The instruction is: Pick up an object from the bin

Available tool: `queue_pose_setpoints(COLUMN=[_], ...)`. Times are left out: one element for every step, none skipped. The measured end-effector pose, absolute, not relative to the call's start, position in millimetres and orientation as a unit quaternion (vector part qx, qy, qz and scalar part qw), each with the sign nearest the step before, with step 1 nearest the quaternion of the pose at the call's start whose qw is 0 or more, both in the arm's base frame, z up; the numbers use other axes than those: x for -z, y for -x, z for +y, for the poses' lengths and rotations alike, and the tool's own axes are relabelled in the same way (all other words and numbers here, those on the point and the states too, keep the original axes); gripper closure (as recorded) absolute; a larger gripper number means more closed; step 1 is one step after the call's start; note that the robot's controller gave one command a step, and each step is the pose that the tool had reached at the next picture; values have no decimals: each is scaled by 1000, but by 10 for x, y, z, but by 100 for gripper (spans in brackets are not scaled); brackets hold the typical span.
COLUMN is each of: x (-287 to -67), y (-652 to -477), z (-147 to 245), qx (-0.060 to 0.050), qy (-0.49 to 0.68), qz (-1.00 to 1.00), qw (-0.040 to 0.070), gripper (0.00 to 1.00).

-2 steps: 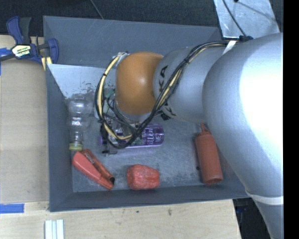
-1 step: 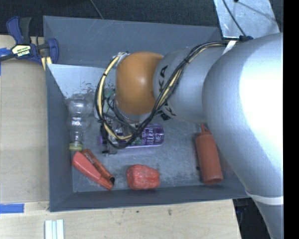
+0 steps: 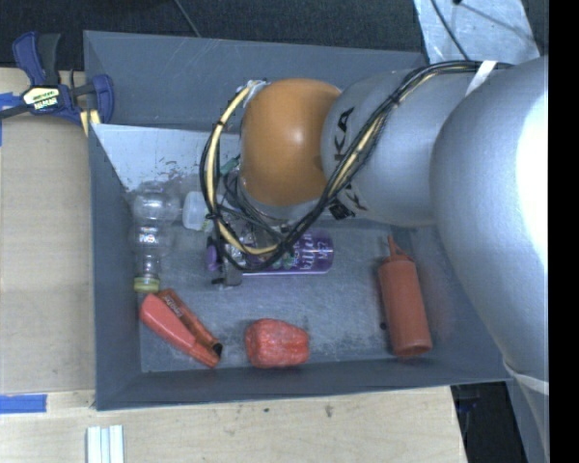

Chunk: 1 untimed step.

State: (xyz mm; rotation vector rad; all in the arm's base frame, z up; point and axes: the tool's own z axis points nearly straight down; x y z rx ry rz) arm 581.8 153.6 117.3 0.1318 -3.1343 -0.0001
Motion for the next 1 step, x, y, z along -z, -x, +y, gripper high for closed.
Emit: queue_pose_setpoints(x=[-1470], y=[-5840], z=[1202], qx=[1], qy=[-72], qz=[-997], qw=[-4], gripper=[100])
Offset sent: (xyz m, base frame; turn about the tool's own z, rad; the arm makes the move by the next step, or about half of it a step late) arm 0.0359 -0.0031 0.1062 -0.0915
